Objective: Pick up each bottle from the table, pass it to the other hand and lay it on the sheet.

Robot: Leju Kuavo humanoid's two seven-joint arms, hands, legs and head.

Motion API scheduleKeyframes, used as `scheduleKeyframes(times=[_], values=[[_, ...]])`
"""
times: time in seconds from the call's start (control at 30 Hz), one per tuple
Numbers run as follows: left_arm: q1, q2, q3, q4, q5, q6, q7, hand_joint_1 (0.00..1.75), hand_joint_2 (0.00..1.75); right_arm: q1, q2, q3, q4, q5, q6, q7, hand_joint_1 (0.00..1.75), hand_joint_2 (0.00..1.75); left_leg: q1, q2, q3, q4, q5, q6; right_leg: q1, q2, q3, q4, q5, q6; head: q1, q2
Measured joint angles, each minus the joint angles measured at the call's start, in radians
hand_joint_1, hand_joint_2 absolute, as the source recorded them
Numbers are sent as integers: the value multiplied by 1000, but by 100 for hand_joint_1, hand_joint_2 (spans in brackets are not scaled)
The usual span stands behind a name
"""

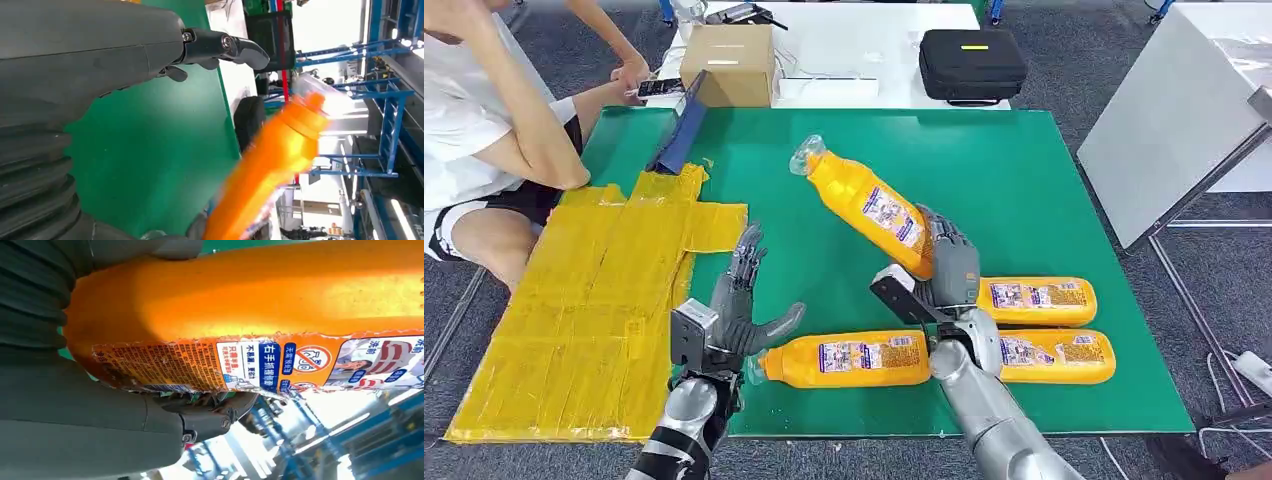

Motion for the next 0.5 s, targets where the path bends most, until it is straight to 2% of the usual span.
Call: scheduleKeyframes(times=[0.17, 0.23, 0.37, 0.43, 0.5], values=[[-1, 0, -4, 0, -3, 2, 0, 0, 175, 16, 3, -19, -33, -7, 7, -5, 175, 175, 0, 0, 0, 0, 0, 0, 0, 0, 0, 0, 0, 0, 0, 0], [-1, 0, -5, 0, -3, 2, 3, 0, 175, 26, 4, -24, -52, -66, 62, -48, 175, 175, 0, 0, 0, 0, 0, 0, 0, 0, 0, 0, 0, 0, 0, 0], [-15, 1, -5, 0, 51, -84, 19, 0, 175, 82, 19, -13, -136, -214, 322, -172, 175, 175, 0, 0, 0, 0, 0, 0, 0, 0, 0, 0, 0, 0, 0, 0], [-30, 3, -10, 0, 66, -118, 24, 0, 175, 110, 29, 12, -171, -252, 417, -198, 175, 175, 0, 0, 0, 0, 0, 0, 0, 0, 0, 0, 0, 0, 0, 0], [-48, 4, -16, 0, 92, -165, 38, 0, 175, 132, 37, 42, -196, -341, 565, -232, 175, 175, 0, 0, -1, 0, 0, 0, 0, 0, -1, 0, 0, 0, 0, 0]])
